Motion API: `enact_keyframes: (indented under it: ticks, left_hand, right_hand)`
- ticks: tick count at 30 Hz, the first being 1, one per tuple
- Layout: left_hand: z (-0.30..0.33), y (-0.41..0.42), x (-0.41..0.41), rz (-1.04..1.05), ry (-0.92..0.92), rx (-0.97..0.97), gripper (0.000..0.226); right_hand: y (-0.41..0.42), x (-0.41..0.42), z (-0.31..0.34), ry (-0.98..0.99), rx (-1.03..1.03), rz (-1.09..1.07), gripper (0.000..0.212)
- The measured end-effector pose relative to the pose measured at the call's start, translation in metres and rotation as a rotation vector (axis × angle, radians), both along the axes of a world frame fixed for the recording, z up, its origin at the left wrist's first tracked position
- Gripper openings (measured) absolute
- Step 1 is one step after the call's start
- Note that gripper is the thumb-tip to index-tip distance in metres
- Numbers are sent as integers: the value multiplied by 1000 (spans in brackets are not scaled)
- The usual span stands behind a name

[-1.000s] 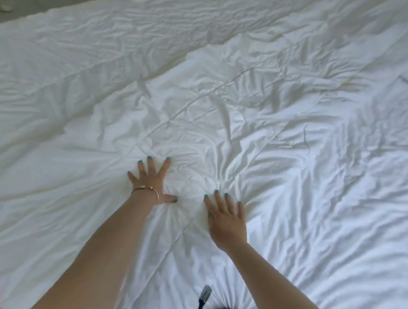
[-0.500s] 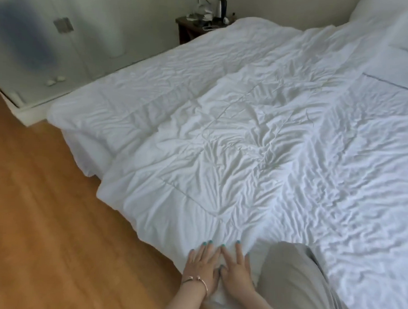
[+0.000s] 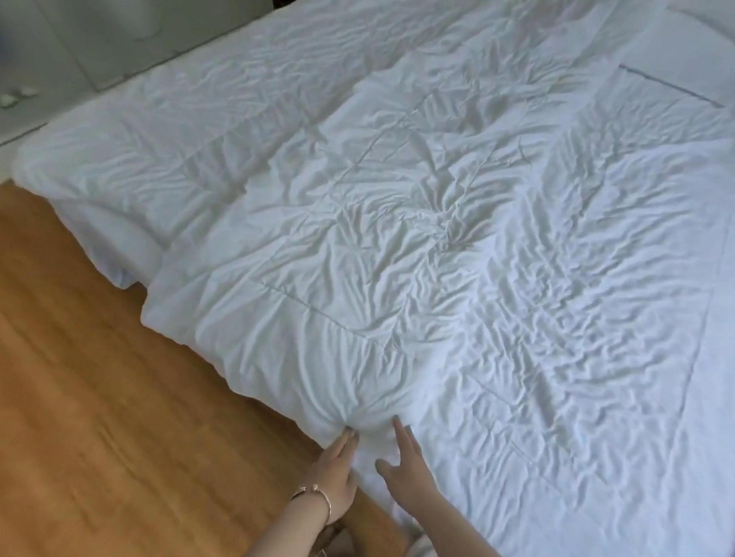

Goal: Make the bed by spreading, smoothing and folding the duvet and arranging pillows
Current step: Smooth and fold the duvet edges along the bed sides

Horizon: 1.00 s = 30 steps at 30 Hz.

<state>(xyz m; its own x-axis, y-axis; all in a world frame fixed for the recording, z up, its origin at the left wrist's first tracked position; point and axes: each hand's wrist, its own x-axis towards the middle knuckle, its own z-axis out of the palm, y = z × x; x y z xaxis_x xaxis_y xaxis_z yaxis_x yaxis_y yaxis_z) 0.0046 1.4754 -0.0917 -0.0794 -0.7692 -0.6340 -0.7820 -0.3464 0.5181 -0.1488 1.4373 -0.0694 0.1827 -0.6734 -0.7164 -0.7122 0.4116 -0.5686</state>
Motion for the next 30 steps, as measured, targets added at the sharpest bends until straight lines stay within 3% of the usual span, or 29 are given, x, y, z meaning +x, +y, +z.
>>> enact_keyframes:
  ticks: [5,9,12,17,21,25,30]
  left_hand:
    - [7,15,-9,83,28,-29,60]
    - [37,26,-4,151,-33,-41,60]
    - [54,26,10,207,-60,-76,61]
    - [72,-7,45,202,-127,-144,65]
    - [78,-51,97,126,-170,-148,67]
    - [78,-107,157,-75,-263,-131,67]
    - [99,-154,206,-263,-225,-97,68]
  right_hand:
    - [6,1,-10,7,-92,-57,75]
    - [15,-5,0,-38,-52,-60,96]
    - [13,-8,12,-84,-66,-94,99]
    - [1,-6,24,-5,-80,-144,100]
    - [-17,17,30,157,-53,-145,97]
    - [-32,52,33,295,-67,-203,99]
    - [-39,114,49,521,-77,-271,88]
